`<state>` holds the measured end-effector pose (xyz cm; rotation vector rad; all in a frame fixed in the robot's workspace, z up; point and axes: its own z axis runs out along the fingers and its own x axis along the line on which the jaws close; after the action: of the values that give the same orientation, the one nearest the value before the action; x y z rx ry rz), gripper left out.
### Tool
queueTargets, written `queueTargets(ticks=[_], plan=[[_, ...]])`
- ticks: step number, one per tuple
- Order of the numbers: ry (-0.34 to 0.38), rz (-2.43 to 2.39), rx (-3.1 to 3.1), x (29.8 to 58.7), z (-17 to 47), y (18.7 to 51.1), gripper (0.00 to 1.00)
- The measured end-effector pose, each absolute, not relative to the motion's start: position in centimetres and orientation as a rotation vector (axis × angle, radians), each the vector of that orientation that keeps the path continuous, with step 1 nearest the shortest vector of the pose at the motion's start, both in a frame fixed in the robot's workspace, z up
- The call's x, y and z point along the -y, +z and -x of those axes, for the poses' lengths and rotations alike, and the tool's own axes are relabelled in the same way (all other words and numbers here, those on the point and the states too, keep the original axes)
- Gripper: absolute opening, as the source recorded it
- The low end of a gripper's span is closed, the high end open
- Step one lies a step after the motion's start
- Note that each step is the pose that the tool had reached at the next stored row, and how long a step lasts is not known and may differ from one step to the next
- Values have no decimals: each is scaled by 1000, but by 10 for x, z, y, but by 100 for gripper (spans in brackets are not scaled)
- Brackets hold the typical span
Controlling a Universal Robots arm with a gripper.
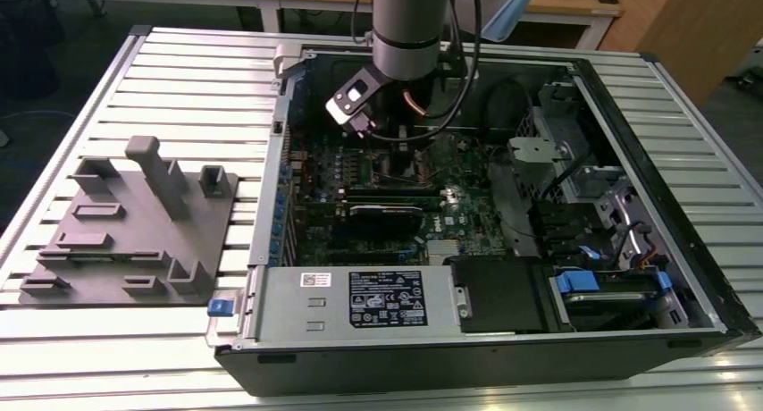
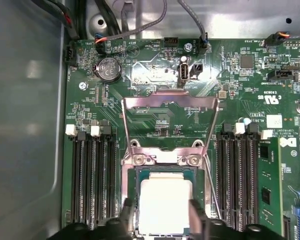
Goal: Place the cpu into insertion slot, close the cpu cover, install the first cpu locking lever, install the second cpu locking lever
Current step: 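Place the cpu into insertion slot, then close the cpu cover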
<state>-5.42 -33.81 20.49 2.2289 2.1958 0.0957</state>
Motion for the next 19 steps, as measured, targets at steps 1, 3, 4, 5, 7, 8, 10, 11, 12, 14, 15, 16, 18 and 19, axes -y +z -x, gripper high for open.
queueTargets(ticks=[1,3,4,5,7,8,10,11,12,14,15,16,18,19], plan=[[95,-2229,-2196,338,54,206,55],[94,-2230,-2197,338,54,206,43],[94,-2230,-2197,338,54,206,43],[94,-2230,-2197,338,54,206,31],[93,-2230,-2197,338,54,206,31],[93,-2230,-2197,338,54,206,25],[93,-2230,-2197,338,54,206,14],[93,-2230,-2197,338,54,206,11],[93,-2230,-2197,338,54,206,11],[93,-2230,-2197,338,54,206,11],[93,-2230,-2197,338,54,206,11],[92,-2230,-2197,338,54,206,11],[92,-2231,-2198,338,54,206,11],[91,-2231,-2198,338,54,206,11]])
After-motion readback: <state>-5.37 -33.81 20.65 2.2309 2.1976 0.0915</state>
